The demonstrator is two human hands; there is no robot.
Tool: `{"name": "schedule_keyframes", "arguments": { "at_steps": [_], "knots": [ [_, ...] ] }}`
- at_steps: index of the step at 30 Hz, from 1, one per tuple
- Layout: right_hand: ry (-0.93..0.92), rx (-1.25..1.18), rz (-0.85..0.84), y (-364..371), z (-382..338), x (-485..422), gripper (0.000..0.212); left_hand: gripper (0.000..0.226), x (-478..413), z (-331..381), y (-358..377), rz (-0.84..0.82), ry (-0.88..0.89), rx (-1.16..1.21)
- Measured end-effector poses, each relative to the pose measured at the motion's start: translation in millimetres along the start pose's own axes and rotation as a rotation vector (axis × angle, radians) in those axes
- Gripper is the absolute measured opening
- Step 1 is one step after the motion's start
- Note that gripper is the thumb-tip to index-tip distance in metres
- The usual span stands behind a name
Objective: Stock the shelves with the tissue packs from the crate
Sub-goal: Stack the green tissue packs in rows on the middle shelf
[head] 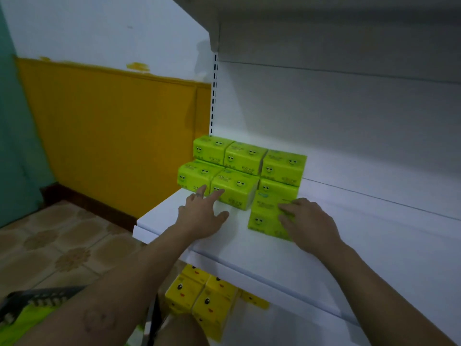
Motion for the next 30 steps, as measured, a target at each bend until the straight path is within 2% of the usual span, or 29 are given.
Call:
{"name": "schedule_keyframes", "arguments": {
  "at_steps": [4, 11, 13, 14, 16, 18, 20, 23, 26, 30],
  "knots": [
    [0.075, -0.041, 0.022, 11, 12, -34, 0.039, 0.069, -25, -4, 11, -0.057, -0.048, -0.009],
    [0.150, -0.006, -0.002, 14, 12, -50, 0.041, 0.070, -38, -5, 19, -0.125, 0.002, 0.134],
    [0.179, 0.024, 0.081, 4, 4, -40, 0.049, 0.070, -34, -6, 16, -0.142, 0.025, 0.169],
    [0.160, 0.018, 0.173, -4, -8, -34, 0.051, 0.068, -29, -5, 12, -0.130, 0.042, 0.202],
    [-0.010, -0.046, 0.359, -18, -57, -21, 0.042, 0.062, -17, -7, 0, -0.066, 0.074, 0.277],
    [-0.202, -0.133, 0.405, -13, -119, -7, 0.031, 0.052, -1, -17, -14, -0.005, 0.097, 0.339],
    [-0.295, -0.234, 0.327, 6, -172, 0, 0.024, 0.041, 16, -37, -26, 0.027, 0.105, 0.385],
    [-0.352, -0.379, 0.185, 44, -230, 0, 0.020, 0.038, 39, -89, -43, 0.107, 0.071, 0.401],
    [-0.406, -0.483, 0.046, 84, -277, -4, 0.029, 0.029, 60, -165, -54, 0.240, -0.058, 0.374],
    [-0.539, -0.433, -0.093, 139, -336, -3, 0.035, 0.024, 92, -269, -47, 0.356, -0.338, 0.434]
  ]
}}
Point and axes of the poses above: each hand's wrist, its own x-axis away from the middle knuckle, its own y-axis out of the palm, z = x × y, the point moved 9 cm from there along -x, towards the middle knuckle, and after that the axes turned 11 degrees about -y, right-handed, at the moved point
